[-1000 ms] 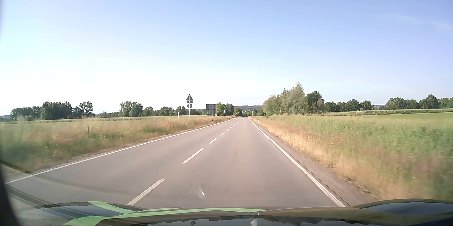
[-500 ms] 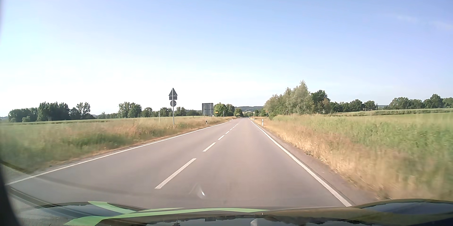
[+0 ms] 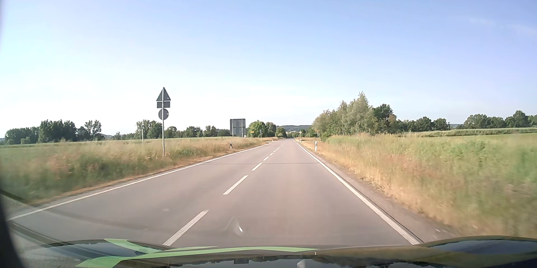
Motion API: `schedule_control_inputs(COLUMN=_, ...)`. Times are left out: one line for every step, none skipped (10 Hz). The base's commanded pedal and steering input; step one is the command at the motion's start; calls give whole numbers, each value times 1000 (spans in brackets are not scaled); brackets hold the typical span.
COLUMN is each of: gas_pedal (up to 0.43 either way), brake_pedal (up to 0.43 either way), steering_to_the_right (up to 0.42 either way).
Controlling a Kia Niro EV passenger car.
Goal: Follow the waypoints while adhering to traffic rules and regulations
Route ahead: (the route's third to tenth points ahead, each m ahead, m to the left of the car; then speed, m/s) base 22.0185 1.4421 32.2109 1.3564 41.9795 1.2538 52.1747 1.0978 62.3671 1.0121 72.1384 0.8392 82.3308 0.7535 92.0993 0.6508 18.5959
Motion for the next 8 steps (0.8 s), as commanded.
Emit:
schedule_control_inputs(gas_pedal=248, brake_pedal=0, steering_to_the_right=0)
schedule_control_inputs(gas_pedal=248, brake_pedal=0, steering_to_the_right=1)
schedule_control_inputs(gas_pedal=248, brake_pedal=0, steering_to_the_right=2)
schedule_control_inputs(gas_pedal=240, brake_pedal=0, steering_to_the_right=3)
schedule_control_inputs(gas_pedal=240, brake_pedal=0, steering_to_the_right=3)
schedule_control_inputs(gas_pedal=240, brake_pedal=0, steering_to_the_right=2)
schedule_control_inputs(gas_pedal=248, brake_pedal=0, steering_to_the_right=1)
schedule_control_inputs(gas_pedal=260, brake_pedal=0, steering_to_the_right=1)
